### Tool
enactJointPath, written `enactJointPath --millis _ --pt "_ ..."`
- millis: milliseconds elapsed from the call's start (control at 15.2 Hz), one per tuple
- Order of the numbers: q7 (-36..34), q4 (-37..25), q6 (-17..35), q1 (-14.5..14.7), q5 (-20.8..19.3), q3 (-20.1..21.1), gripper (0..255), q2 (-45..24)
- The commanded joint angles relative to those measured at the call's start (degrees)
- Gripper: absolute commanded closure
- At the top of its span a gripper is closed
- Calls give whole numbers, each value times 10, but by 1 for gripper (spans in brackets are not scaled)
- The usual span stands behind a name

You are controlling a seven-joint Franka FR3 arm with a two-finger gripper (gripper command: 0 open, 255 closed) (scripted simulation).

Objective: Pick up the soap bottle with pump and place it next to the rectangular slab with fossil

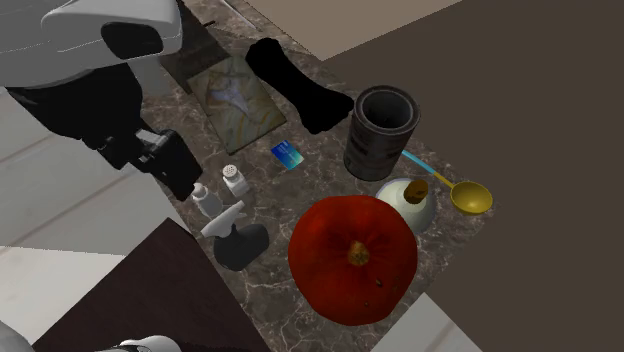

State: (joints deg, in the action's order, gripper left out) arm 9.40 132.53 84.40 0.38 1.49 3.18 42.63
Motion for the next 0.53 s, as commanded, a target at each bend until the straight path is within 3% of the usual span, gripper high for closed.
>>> enactJointPath --millis 0,462 --pt "0 0 0 0 0 0 0 0" --pt "66 2 106 -21 -39 -52 0 -88"
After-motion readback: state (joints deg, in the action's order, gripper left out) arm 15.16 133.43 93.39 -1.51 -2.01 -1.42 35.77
